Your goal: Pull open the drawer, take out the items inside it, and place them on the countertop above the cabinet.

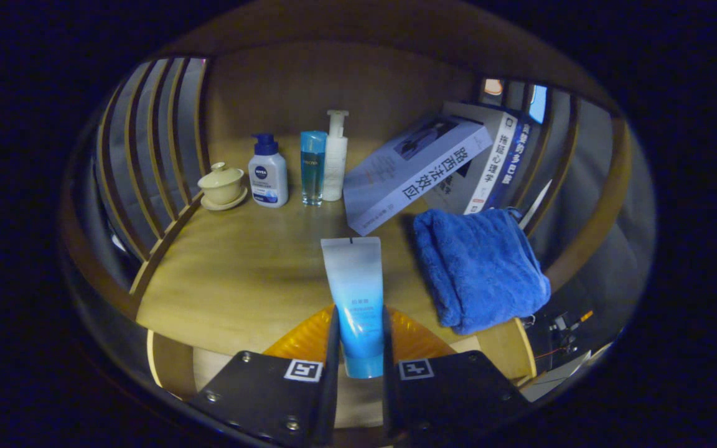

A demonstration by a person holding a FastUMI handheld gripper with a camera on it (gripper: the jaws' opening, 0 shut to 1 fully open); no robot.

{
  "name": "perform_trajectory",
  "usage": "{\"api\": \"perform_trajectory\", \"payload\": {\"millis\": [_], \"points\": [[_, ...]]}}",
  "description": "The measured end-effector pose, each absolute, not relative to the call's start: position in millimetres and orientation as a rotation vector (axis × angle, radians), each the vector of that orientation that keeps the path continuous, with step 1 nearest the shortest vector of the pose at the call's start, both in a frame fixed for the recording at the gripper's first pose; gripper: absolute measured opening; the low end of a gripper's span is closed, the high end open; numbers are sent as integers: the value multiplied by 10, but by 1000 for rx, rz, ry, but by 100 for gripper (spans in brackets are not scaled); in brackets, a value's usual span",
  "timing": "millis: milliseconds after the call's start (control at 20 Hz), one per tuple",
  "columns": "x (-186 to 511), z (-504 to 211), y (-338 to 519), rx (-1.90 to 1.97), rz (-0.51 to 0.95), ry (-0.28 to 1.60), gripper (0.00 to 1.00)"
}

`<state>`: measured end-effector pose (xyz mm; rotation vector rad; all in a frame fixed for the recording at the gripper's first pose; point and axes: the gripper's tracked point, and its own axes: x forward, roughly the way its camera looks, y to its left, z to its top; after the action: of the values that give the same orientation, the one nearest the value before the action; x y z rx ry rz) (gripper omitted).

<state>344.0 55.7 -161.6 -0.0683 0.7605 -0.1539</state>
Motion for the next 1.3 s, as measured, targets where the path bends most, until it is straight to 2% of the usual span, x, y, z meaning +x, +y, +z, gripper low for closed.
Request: {"api": "perform_trajectory", "payload": {"millis": [450,600,900,1300], "points": [[3712,-1840,531,-3,-121,796,30],[3695,-1842,517,-18,-109,796,43],[3590,-1343,655,49,-86,629,43],[2777,-704,546,41,-170,450,43]]}}
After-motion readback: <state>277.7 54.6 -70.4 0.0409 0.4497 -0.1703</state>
